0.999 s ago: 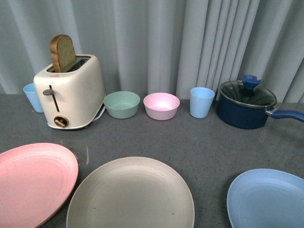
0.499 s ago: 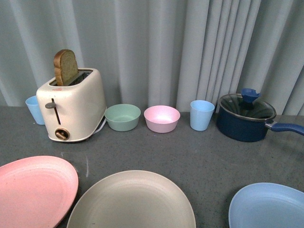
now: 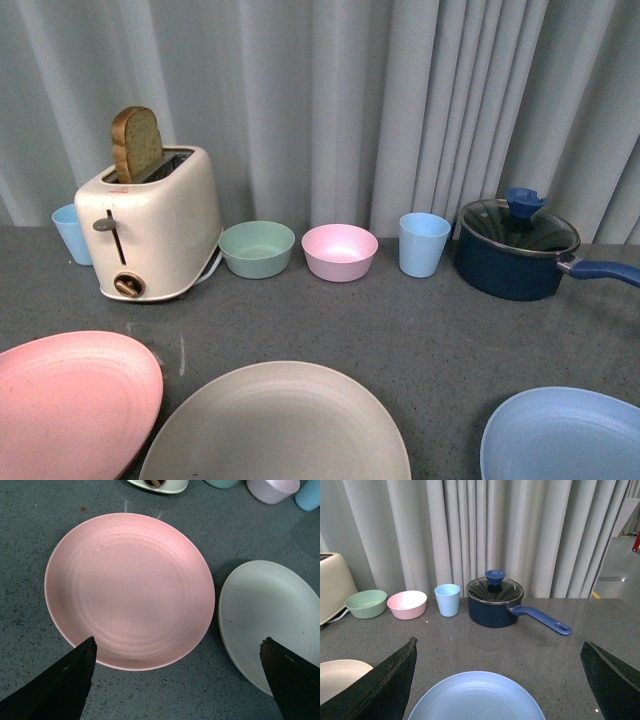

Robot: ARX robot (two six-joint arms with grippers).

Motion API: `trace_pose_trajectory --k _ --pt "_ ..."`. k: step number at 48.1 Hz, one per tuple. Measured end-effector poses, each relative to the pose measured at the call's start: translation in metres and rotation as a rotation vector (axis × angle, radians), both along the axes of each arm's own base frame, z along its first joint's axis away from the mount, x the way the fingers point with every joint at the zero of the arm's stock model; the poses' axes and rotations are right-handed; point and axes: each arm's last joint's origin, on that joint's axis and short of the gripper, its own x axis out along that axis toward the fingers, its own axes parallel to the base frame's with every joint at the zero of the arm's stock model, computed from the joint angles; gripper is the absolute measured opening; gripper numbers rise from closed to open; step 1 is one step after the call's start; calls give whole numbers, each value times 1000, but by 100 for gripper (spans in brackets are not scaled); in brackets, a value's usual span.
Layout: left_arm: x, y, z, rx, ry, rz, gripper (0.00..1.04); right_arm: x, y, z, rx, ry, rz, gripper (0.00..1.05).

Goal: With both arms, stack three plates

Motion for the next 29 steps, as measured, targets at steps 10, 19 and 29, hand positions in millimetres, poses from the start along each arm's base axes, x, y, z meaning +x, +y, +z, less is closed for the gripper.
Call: trace_pose_trajectory --k 10,19,29 --pt "35 15 -11 95 20 -3 98 0 0 0 0 0 0 97" --pt "66 30 -32 142 116 33 98 0 0 0 0 0 0 97" --pt "96 45 -42 181 150 63 98 0 0 0 0 0 0 97"
